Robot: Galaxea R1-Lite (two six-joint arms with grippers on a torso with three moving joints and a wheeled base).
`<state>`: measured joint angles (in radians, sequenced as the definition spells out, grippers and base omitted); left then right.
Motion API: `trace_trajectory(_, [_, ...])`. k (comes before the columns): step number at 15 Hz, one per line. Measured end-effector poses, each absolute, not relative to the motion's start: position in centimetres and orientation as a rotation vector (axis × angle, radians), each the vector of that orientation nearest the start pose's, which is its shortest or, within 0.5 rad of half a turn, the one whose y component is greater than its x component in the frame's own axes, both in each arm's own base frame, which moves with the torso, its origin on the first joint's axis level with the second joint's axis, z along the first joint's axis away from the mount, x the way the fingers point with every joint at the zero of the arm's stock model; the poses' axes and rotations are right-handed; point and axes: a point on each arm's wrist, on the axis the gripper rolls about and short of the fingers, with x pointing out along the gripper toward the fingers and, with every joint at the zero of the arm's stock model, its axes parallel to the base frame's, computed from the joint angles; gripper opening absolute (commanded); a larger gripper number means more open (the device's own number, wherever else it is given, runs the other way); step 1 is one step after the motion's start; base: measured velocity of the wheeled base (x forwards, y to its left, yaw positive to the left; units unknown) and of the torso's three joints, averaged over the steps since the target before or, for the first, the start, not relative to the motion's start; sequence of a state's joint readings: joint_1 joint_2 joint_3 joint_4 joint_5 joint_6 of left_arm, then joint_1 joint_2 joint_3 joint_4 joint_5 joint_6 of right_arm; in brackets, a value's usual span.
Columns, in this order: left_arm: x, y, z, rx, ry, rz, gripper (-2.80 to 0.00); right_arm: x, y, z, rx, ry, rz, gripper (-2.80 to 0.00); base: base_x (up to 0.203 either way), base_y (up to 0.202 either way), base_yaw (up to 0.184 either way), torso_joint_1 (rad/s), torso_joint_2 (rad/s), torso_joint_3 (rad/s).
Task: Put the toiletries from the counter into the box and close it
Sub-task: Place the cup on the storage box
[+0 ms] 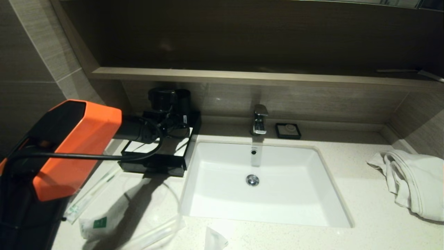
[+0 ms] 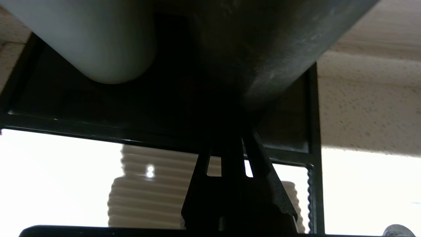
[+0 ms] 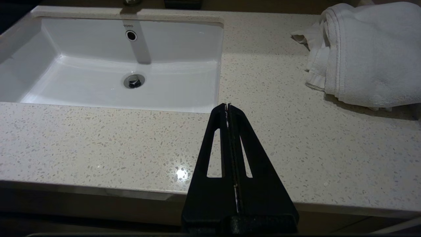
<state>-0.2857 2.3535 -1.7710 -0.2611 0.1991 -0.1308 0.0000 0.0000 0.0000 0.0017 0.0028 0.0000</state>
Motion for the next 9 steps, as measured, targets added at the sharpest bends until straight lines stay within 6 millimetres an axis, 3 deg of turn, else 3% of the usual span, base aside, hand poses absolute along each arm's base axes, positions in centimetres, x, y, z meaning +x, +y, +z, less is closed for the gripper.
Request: trace_trajectory(9, [48.03, -13.37, 14.47, -0.055, 0.316, -0.059, -2.8, -2.28, 0.01, 7.53, 0.0, 0.002, 0.003, -2.8, 0.0, 0.0, 0.0, 0.0, 0.0, 0.0])
